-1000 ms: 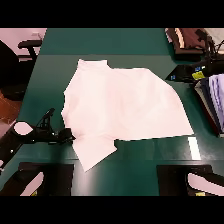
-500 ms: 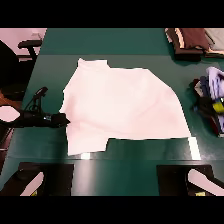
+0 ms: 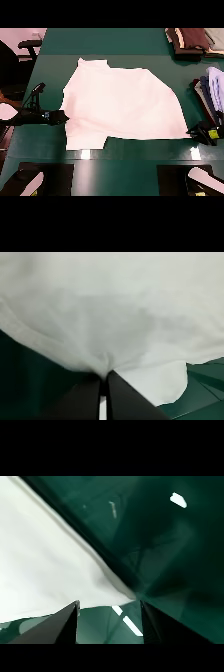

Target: Fold the shirts.

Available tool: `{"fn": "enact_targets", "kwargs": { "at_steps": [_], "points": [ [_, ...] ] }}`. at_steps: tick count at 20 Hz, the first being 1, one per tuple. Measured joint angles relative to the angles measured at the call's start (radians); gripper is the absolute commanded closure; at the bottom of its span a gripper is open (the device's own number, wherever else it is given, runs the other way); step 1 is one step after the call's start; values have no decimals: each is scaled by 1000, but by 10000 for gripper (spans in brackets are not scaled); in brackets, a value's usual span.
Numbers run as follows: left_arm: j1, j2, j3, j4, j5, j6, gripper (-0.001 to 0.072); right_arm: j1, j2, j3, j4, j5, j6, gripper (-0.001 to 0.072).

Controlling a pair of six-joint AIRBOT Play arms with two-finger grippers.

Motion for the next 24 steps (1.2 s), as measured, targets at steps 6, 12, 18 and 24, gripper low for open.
{"fn": "enact_targets", "kwargs": {
  "at_steps": [6,12,18,24],
  "points": [
    [0,1,6,-23,5,0,684,163,-48,58,82,-106,-21,696],
    [0,58,210,-21,-8,0,684,320,93,283,108,-98,-29,696],
    [0,99,775,-5,-42,0,684,359,292,752,109,-107,-31,696],
    [0,107,1256,80,-2,-4,684,365,359,1157,31,-80,-1,697]
  ]
}}
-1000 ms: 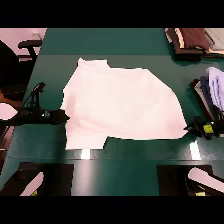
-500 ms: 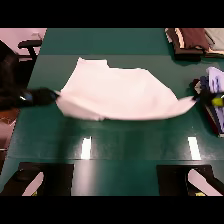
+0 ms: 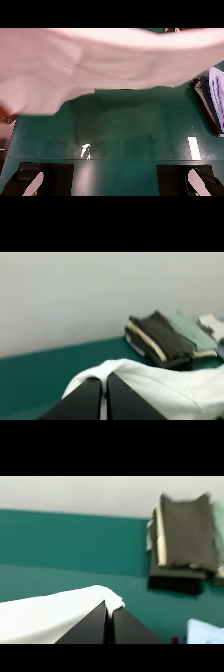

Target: Fold the shirts.

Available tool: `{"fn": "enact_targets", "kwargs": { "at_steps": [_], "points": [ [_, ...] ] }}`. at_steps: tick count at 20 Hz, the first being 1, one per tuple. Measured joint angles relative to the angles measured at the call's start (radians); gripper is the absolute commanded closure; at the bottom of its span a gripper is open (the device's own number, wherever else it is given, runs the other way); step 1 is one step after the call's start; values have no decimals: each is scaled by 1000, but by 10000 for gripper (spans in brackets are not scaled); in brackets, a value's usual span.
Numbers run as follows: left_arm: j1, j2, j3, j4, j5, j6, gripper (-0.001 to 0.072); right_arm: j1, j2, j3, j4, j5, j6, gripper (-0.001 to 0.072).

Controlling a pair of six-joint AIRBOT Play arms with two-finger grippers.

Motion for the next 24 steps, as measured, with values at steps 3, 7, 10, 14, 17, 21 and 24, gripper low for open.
{"fn": "enact_targets", "kwargs": {
  "at_steps": [3,7,10,14,17,21,24],
  "points": [
    [0,-15,88,94,14,-27,684,0,-36,152,-61,78,36,698],
    [0,-125,89,178,-97,-60,683,1,-145,260,-90,190,92,698],
    [-1,-274,23,196,-198,-69,682,2,-253,211,-94,244,119,697],
    [0,-510,-103,159,-247,-66,682,30,-438,42,-106,282,133,697],
    [0,-705,-166,100,-234,-46,682,77,-609,-43,-116,282,136,697],
    [0,-906,-195,41,-119,-24,683,129,-832,7,-112,213,137,697],
    [0,-975,-199,28,-14,-7,682,154,-950,120,-106,160,137,697]
  ]
}}
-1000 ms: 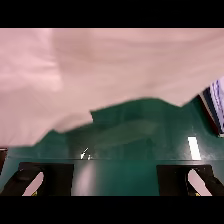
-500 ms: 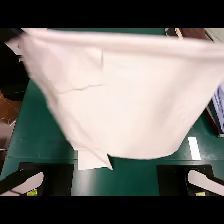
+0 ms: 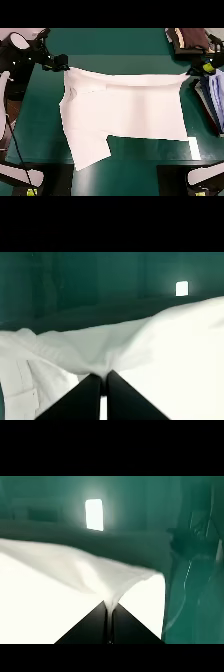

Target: Fold the shirts.

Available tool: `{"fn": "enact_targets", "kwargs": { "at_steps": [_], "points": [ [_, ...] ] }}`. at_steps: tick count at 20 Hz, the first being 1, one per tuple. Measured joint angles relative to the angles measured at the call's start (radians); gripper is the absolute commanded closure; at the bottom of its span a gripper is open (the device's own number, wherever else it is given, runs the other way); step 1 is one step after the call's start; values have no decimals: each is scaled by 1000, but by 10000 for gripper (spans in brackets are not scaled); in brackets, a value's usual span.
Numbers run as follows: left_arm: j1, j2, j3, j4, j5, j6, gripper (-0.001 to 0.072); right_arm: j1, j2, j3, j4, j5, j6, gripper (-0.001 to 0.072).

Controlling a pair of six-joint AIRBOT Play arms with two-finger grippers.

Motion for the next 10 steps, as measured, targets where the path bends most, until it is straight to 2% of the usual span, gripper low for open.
{"fn": "enact_targets", "kwargs": {
  "at_steps": [3,6,10],
  "points": [
    [4,-26,34,0,11,23,683,13,-41,70,2,-24,-5,697],
    [6,-36,73,30,-111,47,684,19,1,20,-22,-30,-37,698],
    [6,-35,24,84,-251,56,683,20,93,-153,-63,-36,-62,697]
  ]
}}
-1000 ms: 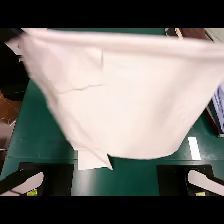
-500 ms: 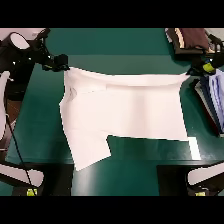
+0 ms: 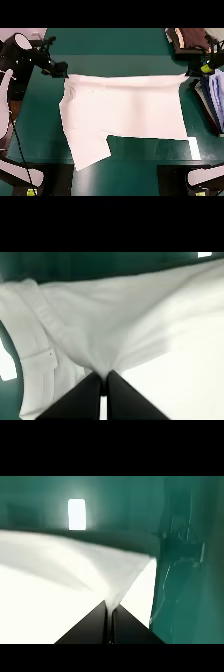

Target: Fold the shirts.

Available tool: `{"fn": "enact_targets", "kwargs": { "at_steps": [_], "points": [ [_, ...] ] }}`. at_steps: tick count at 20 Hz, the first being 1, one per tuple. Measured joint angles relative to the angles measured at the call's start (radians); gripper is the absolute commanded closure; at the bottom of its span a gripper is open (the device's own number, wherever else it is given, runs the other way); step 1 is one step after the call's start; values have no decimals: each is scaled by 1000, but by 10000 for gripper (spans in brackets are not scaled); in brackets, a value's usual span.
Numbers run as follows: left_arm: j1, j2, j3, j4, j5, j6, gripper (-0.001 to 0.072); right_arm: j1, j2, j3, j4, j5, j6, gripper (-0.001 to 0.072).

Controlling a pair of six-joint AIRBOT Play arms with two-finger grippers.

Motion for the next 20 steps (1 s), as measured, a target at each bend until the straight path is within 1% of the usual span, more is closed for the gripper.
{"fn": "enact_targets", "kwargs": {
  "at_steps": [6,7,8,9,12,15,17,20],
  "points": [
    [0,6,-210,26,-27,-12,676,1,71,-247,-14,-26,-13,695],
    [0,7,-237,26,-27,-15,460,1,77,-271,-11,-29,-14,622],
    [0,8,-259,27,-29,-18,222,1,79,-287,-3,-31,-14,349],
    [0,10,-275,30,-36,-20,217,1,80,-295,1,-31,-15,268],
    [0,59,-303,38,-47,-24,218,-6,97,-291,15,-5,-16,268],
    [0,196,-360,90,-39,-26,218,-24,167,-321,21,24,-16,268],
    [0,332,-469,123,-36,-40,217,-43,242,-379,29,33,-16,268],
    [0,552,-708,136,-24,-81,217,-61,358,-483,38,10,-16,270]
  ]
}}
